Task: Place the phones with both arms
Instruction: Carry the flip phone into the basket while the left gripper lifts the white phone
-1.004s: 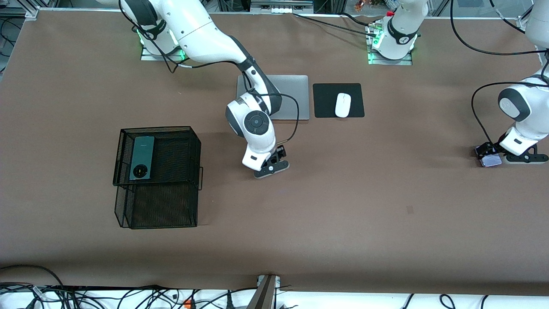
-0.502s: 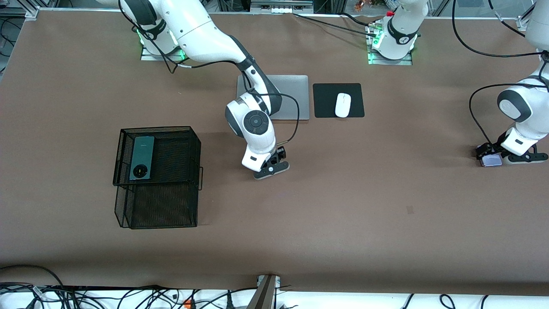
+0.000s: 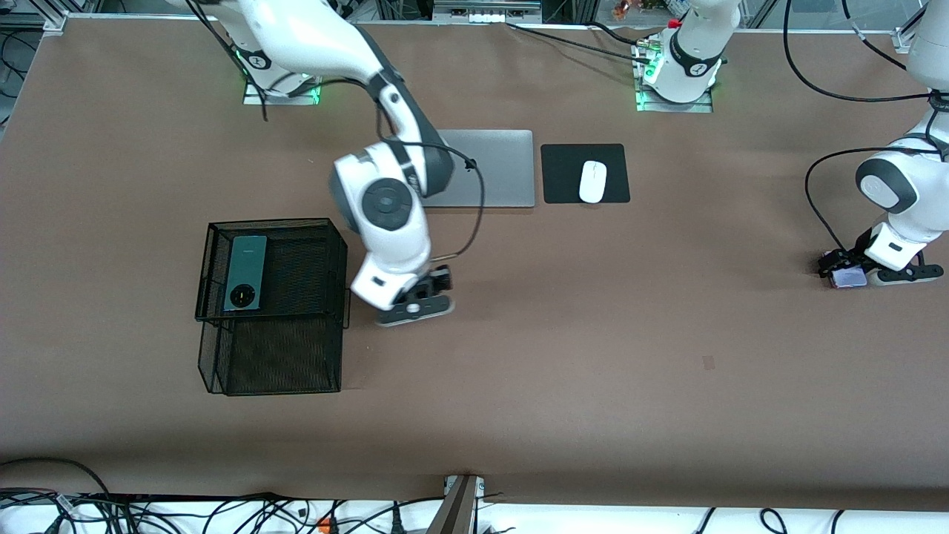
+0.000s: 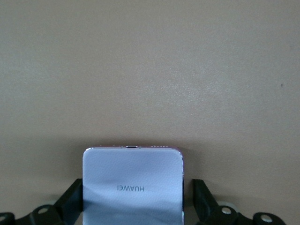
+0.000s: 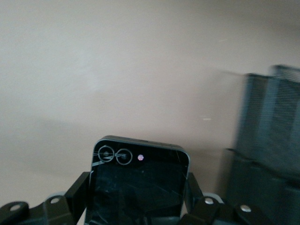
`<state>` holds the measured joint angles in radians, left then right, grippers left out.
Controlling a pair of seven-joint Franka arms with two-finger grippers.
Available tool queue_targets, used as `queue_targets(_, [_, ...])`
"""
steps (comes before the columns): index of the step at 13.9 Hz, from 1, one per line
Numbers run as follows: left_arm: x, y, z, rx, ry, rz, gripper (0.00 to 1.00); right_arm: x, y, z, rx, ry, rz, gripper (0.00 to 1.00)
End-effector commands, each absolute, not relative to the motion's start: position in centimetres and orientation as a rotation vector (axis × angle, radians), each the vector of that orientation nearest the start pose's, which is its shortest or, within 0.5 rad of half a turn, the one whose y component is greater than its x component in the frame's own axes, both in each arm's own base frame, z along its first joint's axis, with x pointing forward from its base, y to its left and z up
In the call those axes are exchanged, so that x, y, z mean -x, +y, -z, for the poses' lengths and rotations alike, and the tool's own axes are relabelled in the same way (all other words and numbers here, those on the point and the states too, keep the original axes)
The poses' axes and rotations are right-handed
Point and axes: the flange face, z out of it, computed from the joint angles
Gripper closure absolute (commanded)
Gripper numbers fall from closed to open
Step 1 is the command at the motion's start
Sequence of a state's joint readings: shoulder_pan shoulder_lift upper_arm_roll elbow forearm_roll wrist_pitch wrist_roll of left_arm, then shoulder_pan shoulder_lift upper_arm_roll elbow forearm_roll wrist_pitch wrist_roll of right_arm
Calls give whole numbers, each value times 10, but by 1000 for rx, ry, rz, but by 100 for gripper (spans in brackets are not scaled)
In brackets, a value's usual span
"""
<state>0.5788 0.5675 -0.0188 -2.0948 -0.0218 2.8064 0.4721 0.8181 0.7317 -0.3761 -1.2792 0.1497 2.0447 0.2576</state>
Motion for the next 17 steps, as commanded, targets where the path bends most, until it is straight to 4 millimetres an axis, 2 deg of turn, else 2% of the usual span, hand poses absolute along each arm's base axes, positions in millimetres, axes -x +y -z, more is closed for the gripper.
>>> queue_targets(1, [-505,317,-156,3088,-209,226,12,-645,326,-380,3259,-340,100,100])
queue_targets(3, [-510,318,-160,3085,-228,247,55,-641,274,-396,3262,-335,44,100])
queue_targets(5, [-516,316,-161,3086,-233,253,82,-625,239,-390,3240,-264,0,100])
queue_targets(6, [-521,316,-165,3086,-238,259,90,-618,227,-383,3218,-243,39,100])
queue_targets(9, [-547,305,-179,3108,-225,245,97,-601,199,-342,3183,-258,176,100])
queue_targets(11, [-572,294,-197,3137,-274,192,100,-598,196,-332,3181,-246,176,100])
queue_targets(13, [-597,257,-205,3138,-332,187,100,-599,186,-328,3186,-220,170,100])
queue_targets(14, [-609,232,-208,3137,-372,191,100,-600,184,-328,3186,-206,168,100])
queue_targets(17, [-640,138,-199,3135,-519,154,100,-600,181,-323,3164,-149,152,100])
